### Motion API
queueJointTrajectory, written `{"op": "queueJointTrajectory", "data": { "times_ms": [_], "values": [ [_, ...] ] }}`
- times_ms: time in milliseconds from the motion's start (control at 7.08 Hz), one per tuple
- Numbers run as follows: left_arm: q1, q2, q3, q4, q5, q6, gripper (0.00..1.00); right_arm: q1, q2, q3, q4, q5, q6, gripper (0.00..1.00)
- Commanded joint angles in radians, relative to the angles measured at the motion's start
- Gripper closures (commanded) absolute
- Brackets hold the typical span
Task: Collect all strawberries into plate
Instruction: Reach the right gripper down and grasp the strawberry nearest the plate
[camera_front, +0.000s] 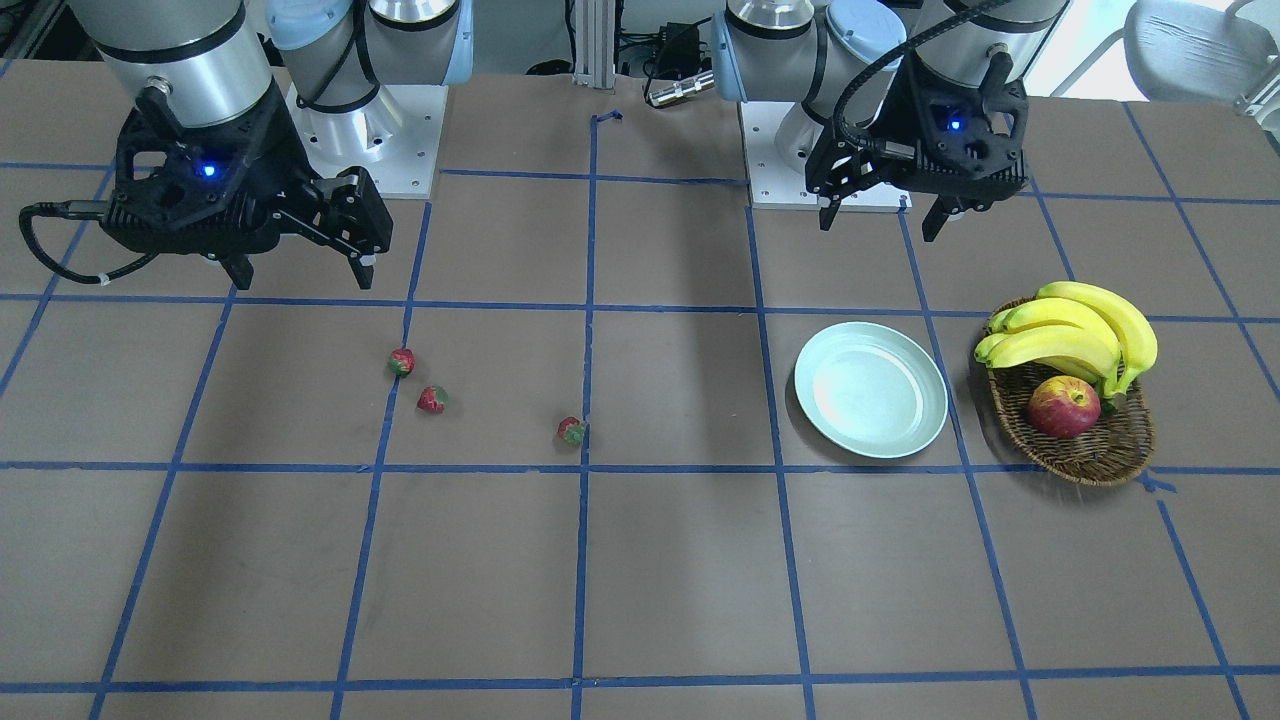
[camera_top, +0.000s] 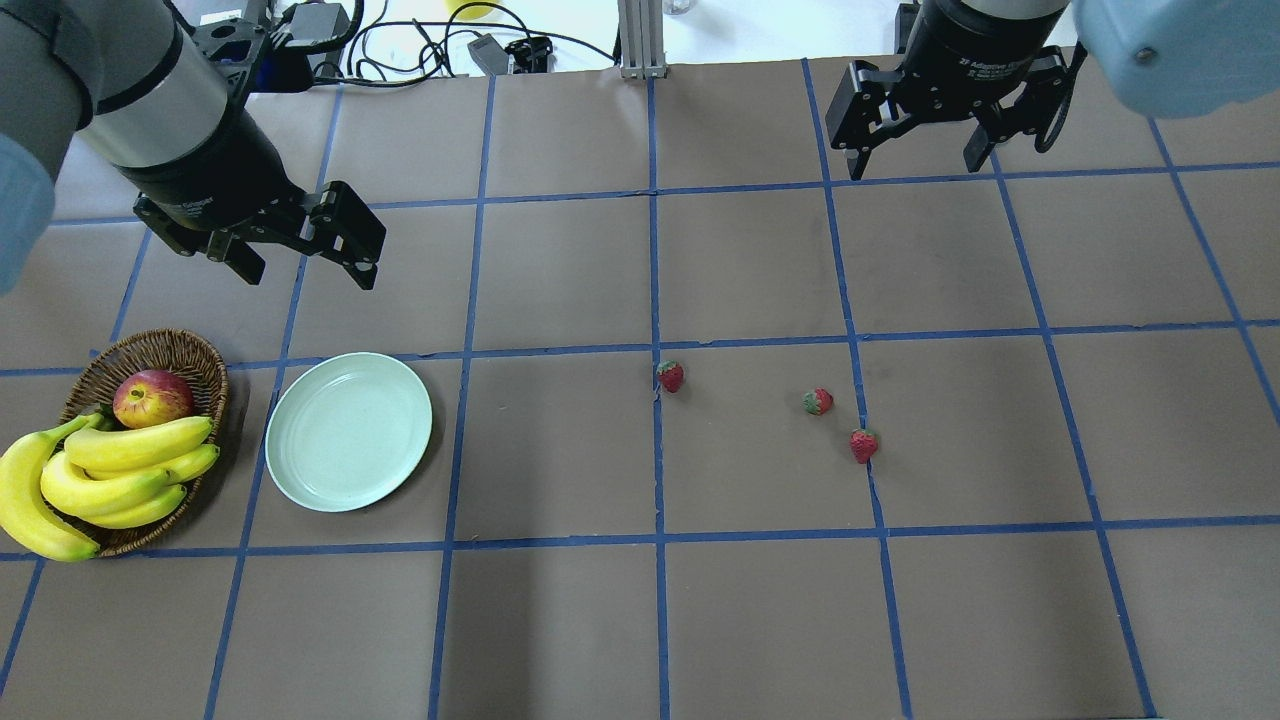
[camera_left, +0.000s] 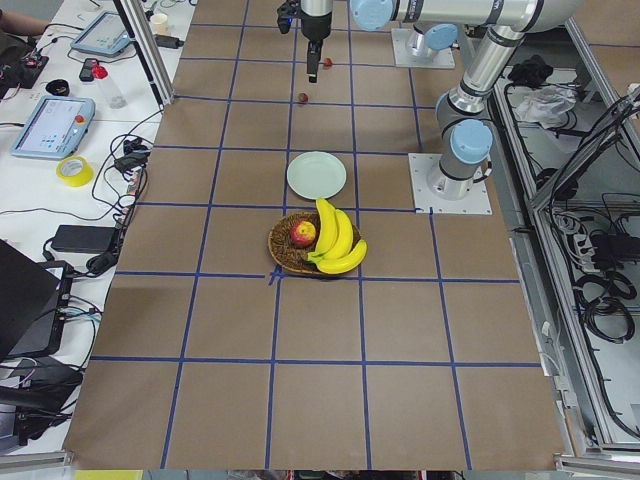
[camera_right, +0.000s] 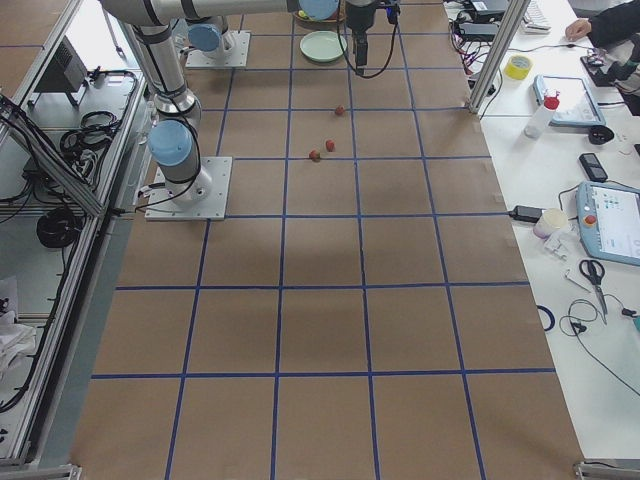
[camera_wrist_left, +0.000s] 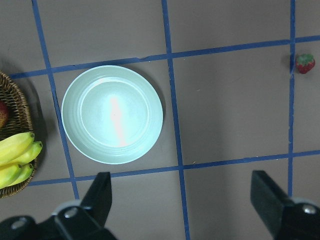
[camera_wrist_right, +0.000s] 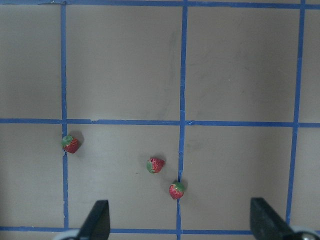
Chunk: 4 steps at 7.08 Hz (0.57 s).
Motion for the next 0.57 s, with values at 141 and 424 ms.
{"op": "queueJointTrajectory", "data": {
  "times_ms": [141, 424],
  "values": [
    [-0.001, -0.001, -0.001, -0.004, -0.004, -0.001, 0.0, 0.021, 0.028, 0.099, -0.163, 0.008, 0.185, 0.0],
    [-0.001, -0.001, -0.001, -0.004, -0.005, 0.0, 0.0, 0.177, 0.182, 0.108, -0.335, 0.006, 0.356, 0.0]
  ]
}}
